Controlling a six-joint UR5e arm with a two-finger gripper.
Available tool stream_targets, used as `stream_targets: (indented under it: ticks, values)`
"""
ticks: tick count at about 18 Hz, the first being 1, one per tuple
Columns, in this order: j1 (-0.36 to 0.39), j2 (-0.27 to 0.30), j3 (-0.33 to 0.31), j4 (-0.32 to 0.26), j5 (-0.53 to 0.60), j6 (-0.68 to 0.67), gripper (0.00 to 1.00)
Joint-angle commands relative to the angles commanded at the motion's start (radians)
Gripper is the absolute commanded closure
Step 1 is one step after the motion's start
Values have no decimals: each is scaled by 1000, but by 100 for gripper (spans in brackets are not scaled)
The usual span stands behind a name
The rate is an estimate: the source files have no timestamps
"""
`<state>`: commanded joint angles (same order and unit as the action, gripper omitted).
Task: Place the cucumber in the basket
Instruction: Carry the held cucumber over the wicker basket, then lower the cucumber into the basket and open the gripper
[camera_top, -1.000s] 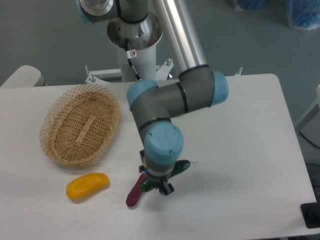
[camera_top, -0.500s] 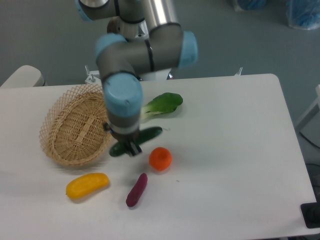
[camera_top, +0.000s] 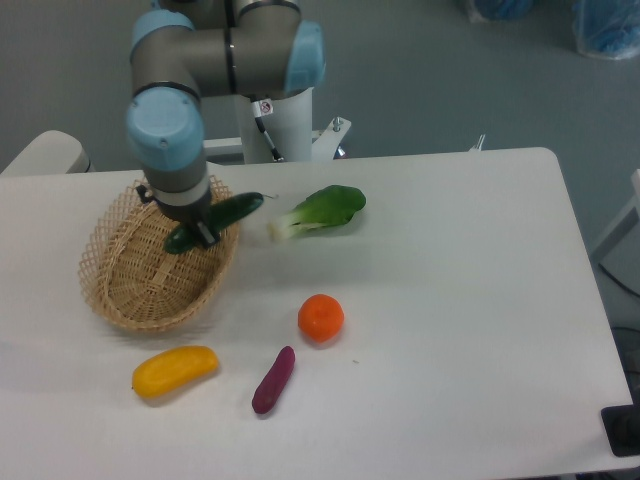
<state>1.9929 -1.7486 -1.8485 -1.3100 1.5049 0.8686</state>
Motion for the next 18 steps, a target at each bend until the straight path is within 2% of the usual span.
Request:
stream_targets:
  ticks: [1,5,8,11,14,15,16,18]
  values:
    - [-15,-17,0,5,-6,-31,84]
    - [-39,-98,0,129,-47,-115,83]
    - [-46,-143,8,190,-48,-154,81]
    - [-46,-155,17,198,-48,-145,72]
    - [-28,-154,23,215,-46,-117,30]
    - [-26,-154,22,216,-43,-117,11]
    - [-26,-154,21,216,-40,-118,0]
    - [-25,-147,20,216,-34,-120,0]
